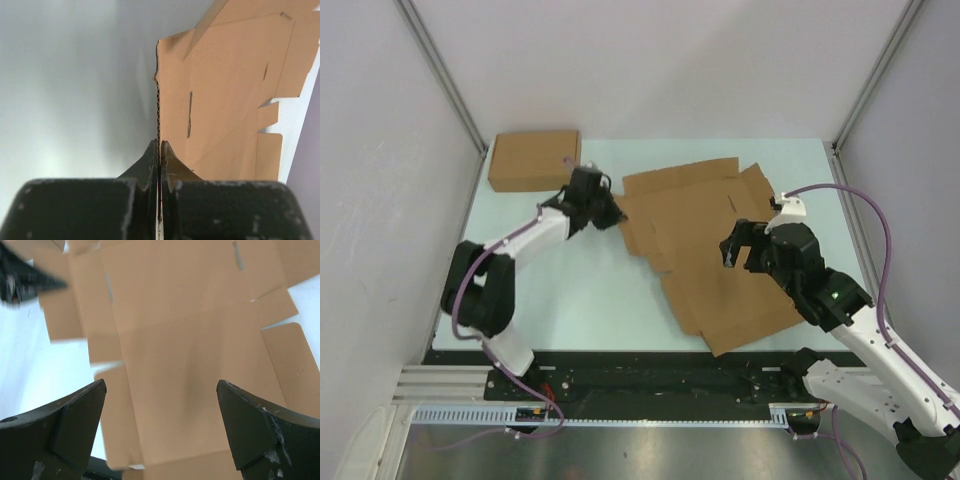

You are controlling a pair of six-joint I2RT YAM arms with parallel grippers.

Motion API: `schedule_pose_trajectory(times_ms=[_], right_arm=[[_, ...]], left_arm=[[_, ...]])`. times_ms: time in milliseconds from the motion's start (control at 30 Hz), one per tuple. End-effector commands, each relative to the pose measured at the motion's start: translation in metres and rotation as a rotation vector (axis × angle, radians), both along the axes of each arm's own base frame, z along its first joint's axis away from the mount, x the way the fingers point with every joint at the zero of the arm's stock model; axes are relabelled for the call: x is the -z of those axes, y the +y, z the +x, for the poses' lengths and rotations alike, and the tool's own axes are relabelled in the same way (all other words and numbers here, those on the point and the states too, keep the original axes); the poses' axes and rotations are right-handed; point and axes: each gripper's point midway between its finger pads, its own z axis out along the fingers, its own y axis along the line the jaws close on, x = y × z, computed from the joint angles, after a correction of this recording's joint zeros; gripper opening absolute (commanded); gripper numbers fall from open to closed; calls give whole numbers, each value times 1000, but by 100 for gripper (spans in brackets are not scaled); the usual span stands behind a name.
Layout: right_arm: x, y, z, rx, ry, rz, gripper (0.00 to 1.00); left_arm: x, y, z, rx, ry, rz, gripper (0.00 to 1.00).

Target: Fold the paper box

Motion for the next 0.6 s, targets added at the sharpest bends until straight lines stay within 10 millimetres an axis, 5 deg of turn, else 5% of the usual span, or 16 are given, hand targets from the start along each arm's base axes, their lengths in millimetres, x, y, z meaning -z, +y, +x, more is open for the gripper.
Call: schedule_pose_trajectory(times_ms=[0,33,233,367,567], right_arm=[[-11,1,-4,-30,-3,1,100],[-11,1,-5,-34,-4,-4,100],[-6,-7,-7,-34,32,-79,100],[2,-16,-4,2,53,-132,100],[9,-2,17,21,70,-108,100]], left_arm=[[-1,-21,3,403,38,50,0],[-10,-20,13,436,15,69,0],[12,2,46,529,58,306,0],[32,27,41,598,128,466,0],[47,52,19,678,128,629,0]])
